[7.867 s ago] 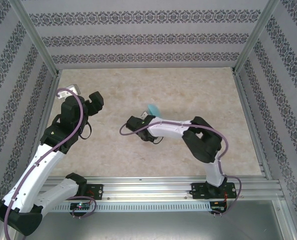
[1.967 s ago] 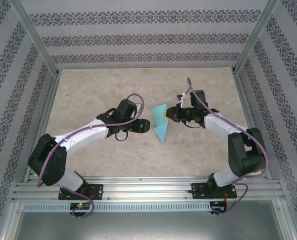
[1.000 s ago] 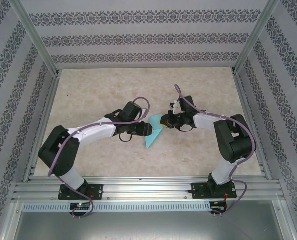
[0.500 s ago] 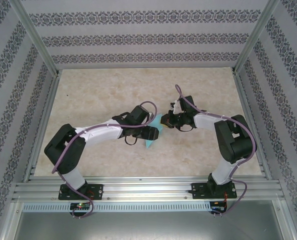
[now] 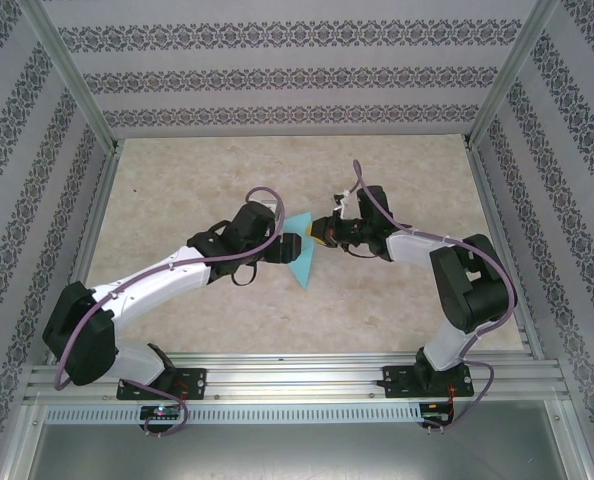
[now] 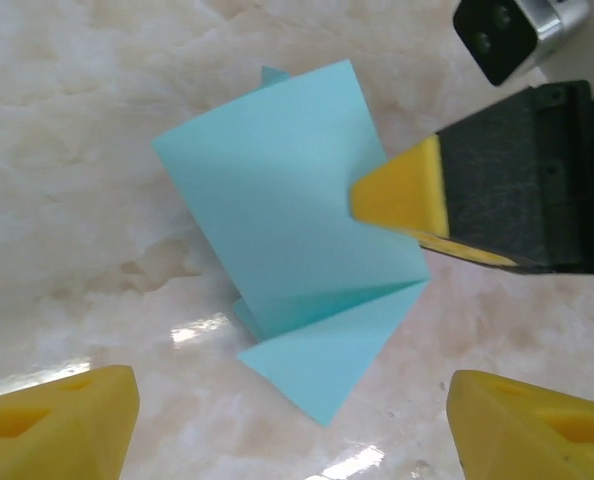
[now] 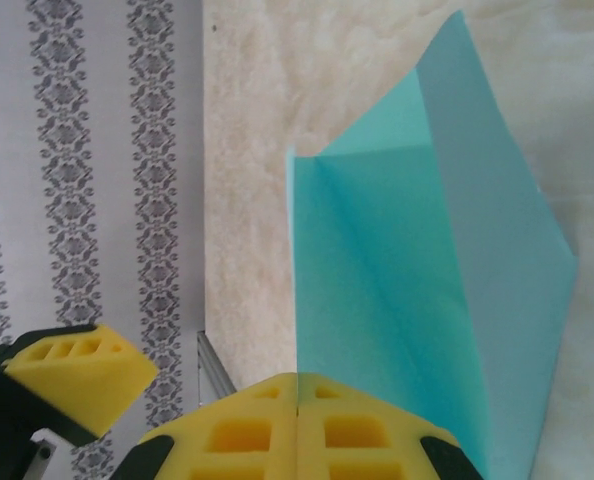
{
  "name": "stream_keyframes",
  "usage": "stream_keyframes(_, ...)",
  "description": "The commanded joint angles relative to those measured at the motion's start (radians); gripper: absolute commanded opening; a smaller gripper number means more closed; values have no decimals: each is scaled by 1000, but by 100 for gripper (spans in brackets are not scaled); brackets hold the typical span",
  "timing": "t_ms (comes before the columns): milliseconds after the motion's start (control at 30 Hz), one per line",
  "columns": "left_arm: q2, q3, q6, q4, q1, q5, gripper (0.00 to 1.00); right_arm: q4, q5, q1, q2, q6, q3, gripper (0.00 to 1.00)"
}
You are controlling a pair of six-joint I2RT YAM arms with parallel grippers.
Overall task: Fold a paper plane with a square sheet of paper (fold left side to right side)
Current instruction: Fold the wing for the fifth time at the center of the table.
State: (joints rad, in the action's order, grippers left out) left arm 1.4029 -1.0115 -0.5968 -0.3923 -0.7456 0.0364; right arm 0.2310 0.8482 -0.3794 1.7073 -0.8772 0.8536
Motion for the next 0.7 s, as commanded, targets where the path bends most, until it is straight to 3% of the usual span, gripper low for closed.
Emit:
stream_keyframes(0,-49,19,-26,-29,23,60,83,96,37,-25,24,-45,46,2)
stream_keyframes(333,-6,31,-3,-10,32,2,81,63,20,4,72,-11,-9,2)
stream_keyframes(467,48,32,5,6,32,-45,75,89,32,52,101,-1,-74,1)
stream_keyframes(667,119,38,-4,51,32,-97,66,-21,12,80,76,82,-84,2)
